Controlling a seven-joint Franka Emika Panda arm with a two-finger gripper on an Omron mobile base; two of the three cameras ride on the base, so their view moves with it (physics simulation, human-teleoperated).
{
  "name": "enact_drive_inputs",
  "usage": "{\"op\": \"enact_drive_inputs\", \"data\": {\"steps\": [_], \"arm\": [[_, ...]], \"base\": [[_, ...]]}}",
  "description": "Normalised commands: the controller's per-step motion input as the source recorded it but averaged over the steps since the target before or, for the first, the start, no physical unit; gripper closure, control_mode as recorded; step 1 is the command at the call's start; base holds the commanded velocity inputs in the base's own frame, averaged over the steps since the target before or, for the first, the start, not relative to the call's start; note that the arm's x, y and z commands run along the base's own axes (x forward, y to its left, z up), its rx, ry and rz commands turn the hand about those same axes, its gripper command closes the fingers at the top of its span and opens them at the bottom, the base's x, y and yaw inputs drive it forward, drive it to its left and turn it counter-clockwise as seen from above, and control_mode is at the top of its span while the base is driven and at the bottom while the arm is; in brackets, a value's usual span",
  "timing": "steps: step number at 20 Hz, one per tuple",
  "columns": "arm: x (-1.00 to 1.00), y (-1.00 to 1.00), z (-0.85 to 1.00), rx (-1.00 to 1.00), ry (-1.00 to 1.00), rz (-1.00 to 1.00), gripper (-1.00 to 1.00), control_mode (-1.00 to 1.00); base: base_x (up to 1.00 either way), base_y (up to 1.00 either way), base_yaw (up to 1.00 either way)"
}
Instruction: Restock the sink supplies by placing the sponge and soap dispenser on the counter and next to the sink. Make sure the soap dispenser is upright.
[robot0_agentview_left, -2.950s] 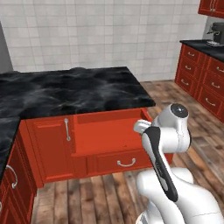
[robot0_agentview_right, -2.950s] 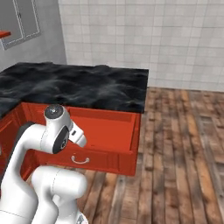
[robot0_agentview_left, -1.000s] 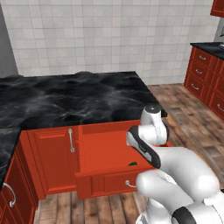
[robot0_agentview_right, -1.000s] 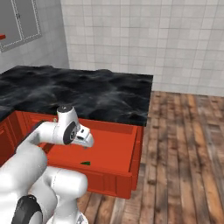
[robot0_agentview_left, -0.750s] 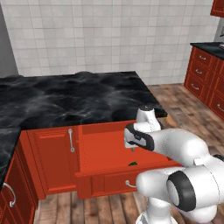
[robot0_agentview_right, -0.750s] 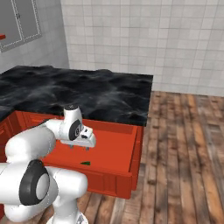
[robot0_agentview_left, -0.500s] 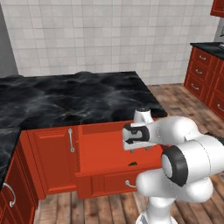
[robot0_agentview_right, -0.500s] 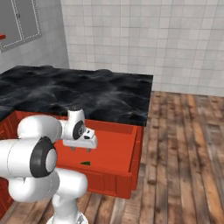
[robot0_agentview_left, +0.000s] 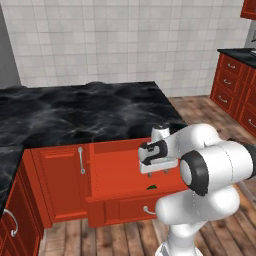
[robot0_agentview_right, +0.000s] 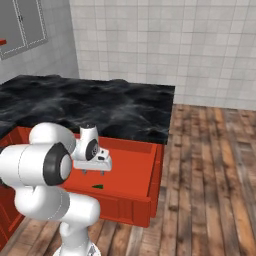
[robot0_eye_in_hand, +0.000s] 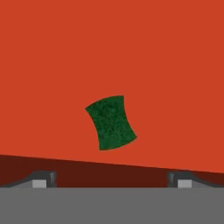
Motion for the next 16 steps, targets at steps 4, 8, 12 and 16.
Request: {"op": "enact_drive_inputs", "data": {"steps": [4, 8, 12, 16], "arm": [[0.0, 0.0, -0.27, 0.0, 0.0, 0.02, -1.0, -1.0], [0.0, 0.0, -0.22, 0.0, 0.0, 0.02, -1.0, -1.0], [0.01, 0.0, -0.19, 0.0, 0.0, 0.0, -1.0, -1.0], [0.01, 0.0, -0.27, -0.03, 0.0, 0.05, -1.0, -1.0]], "base": [[0.0, 0.0, 0.0], [0.0, 0.0, 0.0], [0.0, 0.0, 0.0], [0.0, 0.0, 0.0]]}}
